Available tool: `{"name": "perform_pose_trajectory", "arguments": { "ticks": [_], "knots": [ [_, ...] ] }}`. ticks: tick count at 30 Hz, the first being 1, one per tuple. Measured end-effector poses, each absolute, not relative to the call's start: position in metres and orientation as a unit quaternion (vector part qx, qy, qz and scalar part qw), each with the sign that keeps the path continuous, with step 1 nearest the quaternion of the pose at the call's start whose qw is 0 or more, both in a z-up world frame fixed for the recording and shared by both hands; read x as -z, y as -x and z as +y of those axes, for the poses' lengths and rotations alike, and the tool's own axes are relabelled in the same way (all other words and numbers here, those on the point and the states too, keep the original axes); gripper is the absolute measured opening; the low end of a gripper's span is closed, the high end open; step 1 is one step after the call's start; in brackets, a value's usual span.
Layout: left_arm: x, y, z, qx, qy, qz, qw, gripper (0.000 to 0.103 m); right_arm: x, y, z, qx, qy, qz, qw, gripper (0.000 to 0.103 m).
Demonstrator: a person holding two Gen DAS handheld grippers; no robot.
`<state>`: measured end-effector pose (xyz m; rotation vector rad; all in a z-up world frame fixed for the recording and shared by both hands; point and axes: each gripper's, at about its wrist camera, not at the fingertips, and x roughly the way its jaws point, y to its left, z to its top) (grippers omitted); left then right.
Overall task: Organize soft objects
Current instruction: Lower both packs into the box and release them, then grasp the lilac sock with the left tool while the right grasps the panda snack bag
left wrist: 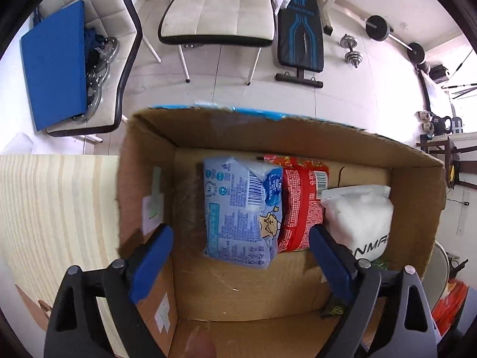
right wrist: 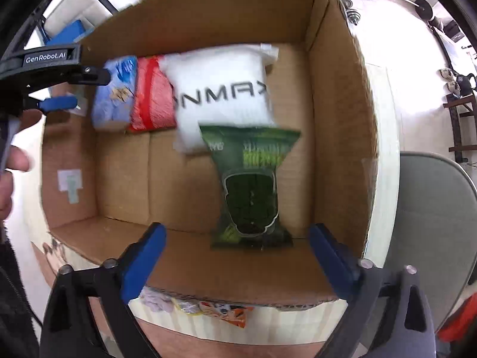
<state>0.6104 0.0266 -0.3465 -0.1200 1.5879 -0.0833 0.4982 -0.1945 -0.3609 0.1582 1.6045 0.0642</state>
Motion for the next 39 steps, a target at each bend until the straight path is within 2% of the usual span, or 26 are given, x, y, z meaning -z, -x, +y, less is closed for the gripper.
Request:
{"name": "perform_pose_trajectory", "arguments": {
  "ticks": [3, 5, 11, 18, 24, 26, 30, 32, 33, 34, 37, 39],
  "knots": [
    [0.338, -0.608, 0.030, 0.037, 0.049, 0.706, 0.705, 0.094, 0.351, -0.501, -0.195, -0.019, -0.070, 0.711, 0.699, 0.099],
    [0.329, -0.602, 0.033, 0.038, 0.046, 0.700, 0.711, 0.099, 0.345, -0.501, -0.196, -0.008, -0.063, 0.706, 0.705, 0.100],
    [0.286, -0.575, 0.039, 0.041, 0.031, 0.664, 0.746, 0.100, 0.325, -0.495, -0.192, 0.012, -0.050, 0.681, 0.730, 0.103],
    [0.219, -0.501, 0.038, 0.040, -0.028, 0.605, 0.795, 0.100, 0.282, -0.468, -0.188, 0.002, -0.062, 0.641, 0.765, 0.103],
    [0.200, -0.431, 0.058, 0.006, -0.021, 0.578, 0.816, 0.100, 0.251, -0.415, -0.178, -0.001, -0.037, 0.588, 0.808, 0.103],
    [0.209, -0.409, 0.065, -0.006, -0.008, 0.586, 0.810, 0.100, 0.252, -0.395, -0.182, -0.018, -0.079, 0.585, 0.807, 0.103],
    [0.264, -0.373, 0.073, 0.002, 0.037, 0.644, 0.764, 0.097, 0.286, -0.353, -0.191, -0.027, -0.144, 0.616, 0.774, 0.103],
    [0.295, -0.365, 0.075, 0.001, 0.045, 0.670, 0.741, 0.076, 0.313, -0.337, -0.193, -0.031, -0.166, 0.632, 0.756, 0.103],
    [0.313, -0.362, 0.072, 0.005, 0.046, 0.686, 0.726, 0.070, 0.327, -0.330, -0.193, -0.027, -0.171, 0.645, 0.745, 0.103],
    [0.330, -0.361, 0.069, 0.009, 0.044, 0.699, 0.713, 0.068, 0.343, -0.324, -0.193, -0.025, -0.177, 0.657, 0.732, 0.101],
    [0.369, -0.362, 0.054, 0.038, 0.063, 0.724, 0.686, 0.069, 0.380, -0.312, -0.194, -0.019, -0.188, 0.679, 0.709, 0.082],
    [0.392, -0.365, 0.044, 0.048, 0.077, 0.736, 0.671, 0.070, 0.396, -0.307, -0.194, -0.014, -0.190, 0.687, 0.701, 0.077]
  ]
}}
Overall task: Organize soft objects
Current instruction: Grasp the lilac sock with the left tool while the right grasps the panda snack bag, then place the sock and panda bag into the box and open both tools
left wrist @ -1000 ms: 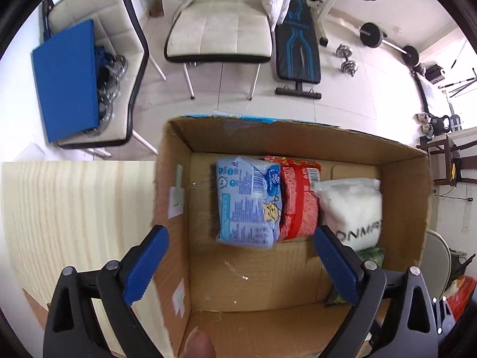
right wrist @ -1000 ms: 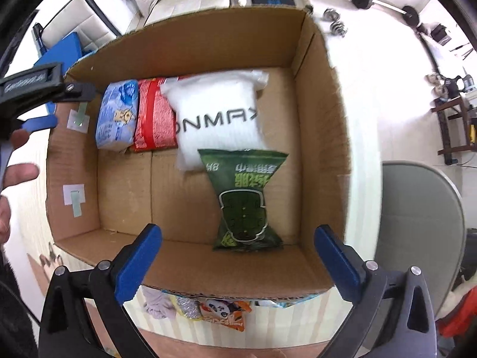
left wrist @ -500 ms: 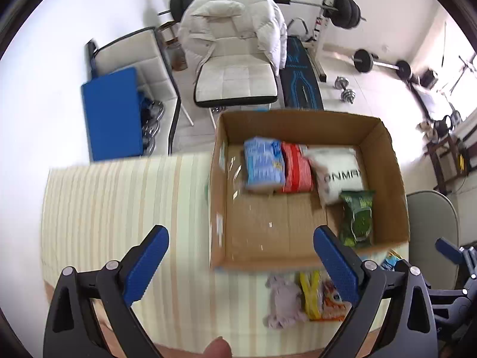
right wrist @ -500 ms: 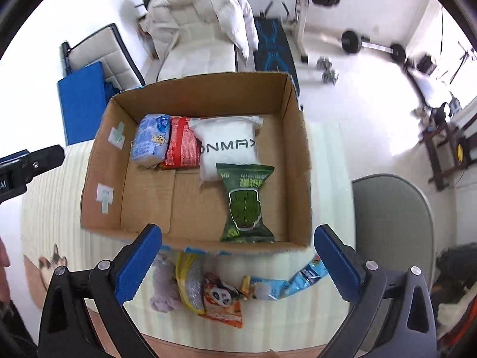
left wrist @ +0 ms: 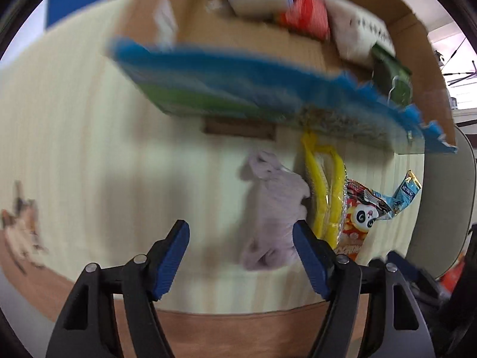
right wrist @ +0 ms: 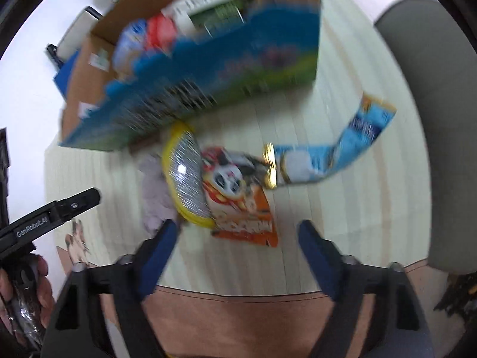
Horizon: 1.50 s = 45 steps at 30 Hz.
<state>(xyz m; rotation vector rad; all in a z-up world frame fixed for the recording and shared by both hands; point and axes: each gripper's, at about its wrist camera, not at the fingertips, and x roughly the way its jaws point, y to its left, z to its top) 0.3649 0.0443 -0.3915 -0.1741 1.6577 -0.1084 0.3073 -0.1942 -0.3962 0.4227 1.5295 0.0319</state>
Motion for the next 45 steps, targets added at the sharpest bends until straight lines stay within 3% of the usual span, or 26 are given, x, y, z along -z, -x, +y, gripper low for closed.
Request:
{"name": "perform_pose_trajectory", "arguments": {
  "ticks": [8, 9, 11, 19, 22, 25, 32, 38, 42, 45],
  "knots": [
    [0.444, -0.365, 0.009, 0.065, 0.052, 0.765, 0.638, 0.067, 0.418, -0.302, -0.187, -0.011, -0.184, 0.702, 0.688, 0.077],
    [0.442, -0.362, 0.006, 0.061, 0.037, 0.758, 0.648, 0.062, 0.420, -0.304, -0.187, -0.010, -0.185, 0.702, 0.687, 0.077],
    [0.440, -0.356, 0.002, 0.052, 0.004, 0.753, 0.656, 0.037, 0.425, -0.309, -0.185, -0.003, -0.184, 0.704, 0.686, 0.077],
    [0.443, -0.325, 0.032, 0.006, -0.008, 0.749, 0.663, 0.039, 0.453, -0.332, -0.160, 0.012, -0.148, 0.723, 0.675, 0.076],
    [0.443, -0.320, 0.035, -0.002, -0.001, 0.749, 0.663, 0.037, 0.462, -0.334, -0.145, 0.019, -0.116, 0.725, 0.678, 0.062],
    [0.442, -0.308, 0.032, -0.011, 0.006, 0.751, 0.660, 0.037, 0.466, -0.325, -0.136, 0.007, -0.096, 0.729, 0.678, 0.060],
    [0.447, -0.244, 0.012, -0.005, -0.028, 0.757, 0.653, 0.037, 0.480, -0.260, -0.134, -0.033, -0.058, 0.769, 0.636, 0.059],
    [0.448, -0.255, 0.014, -0.005, -0.011, 0.758, 0.652, 0.040, 0.488, -0.244, -0.142, -0.008, -0.088, 0.761, 0.643, 0.064],
    [0.446, -0.269, 0.023, -0.008, 0.000, 0.760, 0.650, 0.037, 0.491, -0.245, -0.131, 0.000, -0.049, 0.750, 0.660, 0.065],
    [0.443, -0.269, 0.031, -0.010, -0.006, 0.755, 0.656, 0.035, 0.491, -0.243, -0.112, -0.006, -0.028, 0.746, 0.665, 0.055]
  ]
}}
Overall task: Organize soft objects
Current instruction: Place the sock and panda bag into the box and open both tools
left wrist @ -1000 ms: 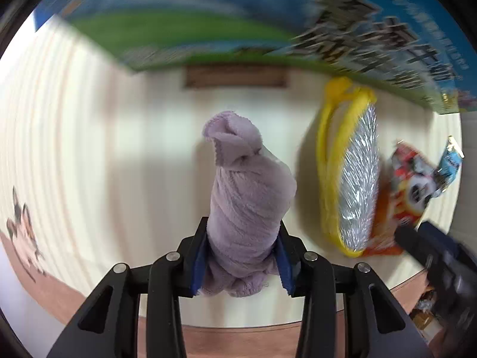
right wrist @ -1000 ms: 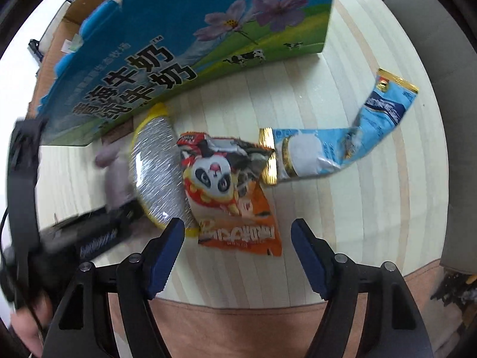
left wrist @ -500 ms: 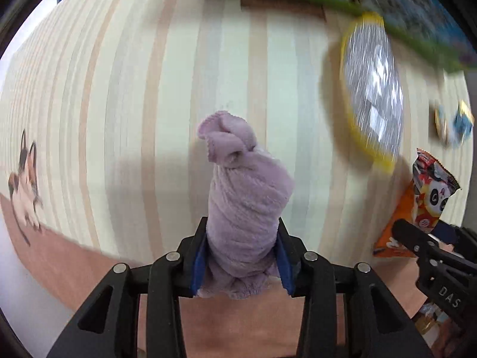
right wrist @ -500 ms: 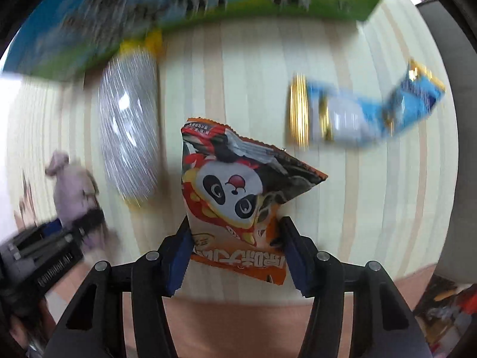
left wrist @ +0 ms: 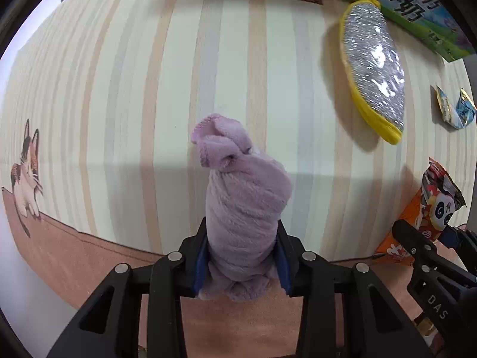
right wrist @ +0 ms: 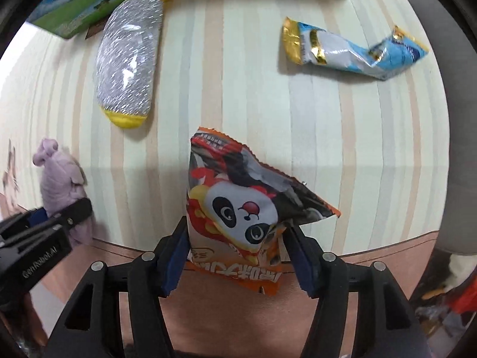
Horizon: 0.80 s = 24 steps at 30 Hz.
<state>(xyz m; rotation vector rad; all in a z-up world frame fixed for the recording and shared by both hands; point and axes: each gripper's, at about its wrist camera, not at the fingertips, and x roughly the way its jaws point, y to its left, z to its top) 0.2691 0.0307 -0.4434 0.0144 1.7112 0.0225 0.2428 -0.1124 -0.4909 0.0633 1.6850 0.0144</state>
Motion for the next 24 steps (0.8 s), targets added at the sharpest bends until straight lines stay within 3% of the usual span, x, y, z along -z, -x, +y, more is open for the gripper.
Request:
{"name": "perform_pose_trajectory", "arguments": {
  "ticks": [6, 15, 19, 24],
  "knots": [
    [0.375, -0.257, 0.020, 0.033, 0.029, 0.714, 0.699, 0.035, 0.467, -0.242, -0.116, -0.042, -0.086, 0.736, 0.670, 0.051],
    [0.222, -0.330, 0.015, 0.109, 0.066, 0.606, 0.786, 0.035, 0.313, -0.290, -0.138, -0.120, -0.115, 0.631, 0.758, 0.051],
    [0.209, -0.378, 0.028, 0.116, 0.061, 0.599, 0.790, 0.035, 0.268, -0.347, -0.136, -0.138, -0.114, 0.598, 0.781, 0.051],
    [0.238, -0.456, 0.028, 0.113, 0.078, 0.651, 0.747, 0.035, 0.265, -0.410, -0.139, -0.139, -0.117, 0.610, 0.771, 0.051]
  ]
}}
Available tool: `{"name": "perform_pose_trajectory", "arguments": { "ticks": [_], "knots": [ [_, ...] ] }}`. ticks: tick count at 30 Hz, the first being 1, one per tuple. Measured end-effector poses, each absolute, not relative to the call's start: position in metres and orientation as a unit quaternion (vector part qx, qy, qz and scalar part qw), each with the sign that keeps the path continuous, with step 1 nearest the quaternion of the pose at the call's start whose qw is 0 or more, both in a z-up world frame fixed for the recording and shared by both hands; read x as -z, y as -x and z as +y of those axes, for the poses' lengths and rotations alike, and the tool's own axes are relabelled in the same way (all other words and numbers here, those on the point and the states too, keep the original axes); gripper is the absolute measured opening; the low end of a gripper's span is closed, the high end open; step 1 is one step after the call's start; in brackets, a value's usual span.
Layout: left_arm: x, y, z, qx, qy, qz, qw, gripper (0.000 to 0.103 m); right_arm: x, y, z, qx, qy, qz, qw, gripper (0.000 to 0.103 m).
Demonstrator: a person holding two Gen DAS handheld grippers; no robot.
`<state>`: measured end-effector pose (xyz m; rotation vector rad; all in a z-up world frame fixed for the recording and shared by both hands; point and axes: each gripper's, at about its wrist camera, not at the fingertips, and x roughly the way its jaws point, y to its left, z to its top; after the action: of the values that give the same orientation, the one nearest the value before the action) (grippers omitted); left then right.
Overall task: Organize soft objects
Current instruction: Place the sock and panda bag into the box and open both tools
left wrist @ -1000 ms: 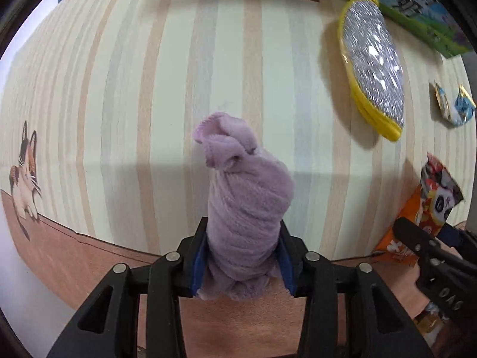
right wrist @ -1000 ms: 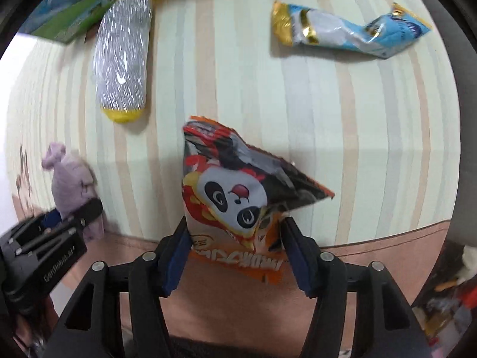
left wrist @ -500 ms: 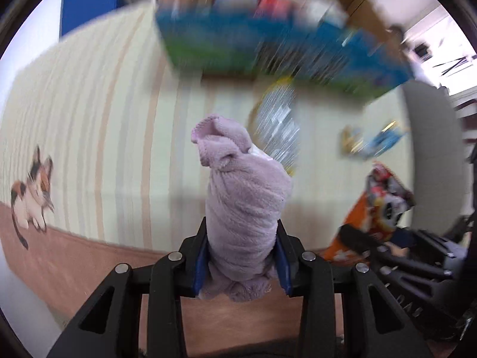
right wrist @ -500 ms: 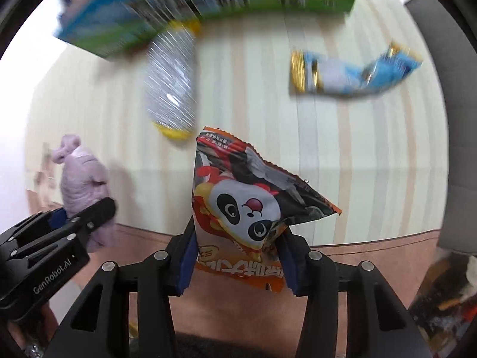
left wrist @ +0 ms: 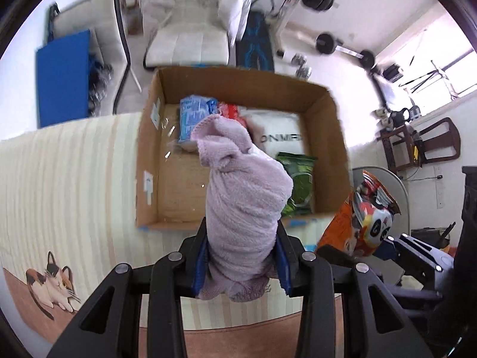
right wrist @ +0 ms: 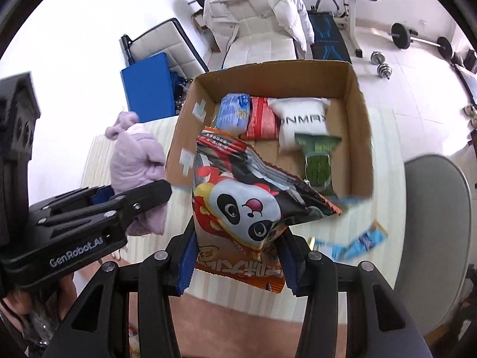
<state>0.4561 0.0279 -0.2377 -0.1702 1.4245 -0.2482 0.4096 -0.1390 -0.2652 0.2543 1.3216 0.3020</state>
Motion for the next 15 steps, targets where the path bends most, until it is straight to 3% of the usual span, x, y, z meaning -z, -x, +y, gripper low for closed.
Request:
{"name": "perform_pose_trajectory", "arguments": {
  "ticks": [8, 15],
  "knots": [
    [0.313, -0.526, 0.020, 0.109, 0.115, 0.738, 0.655, 0.035, 0.337, -0.493, -0.130, -0.120, -0.091, 0.675, 0.722, 0.051],
    [0.371, -0.550, 0.005, 0.109, 0.114, 0.778, 0.609, 0.035, 0.392, -0.511, -0.129, -0.116, -0.071, 0.715, 0.686, 0.050]
  ]
}}
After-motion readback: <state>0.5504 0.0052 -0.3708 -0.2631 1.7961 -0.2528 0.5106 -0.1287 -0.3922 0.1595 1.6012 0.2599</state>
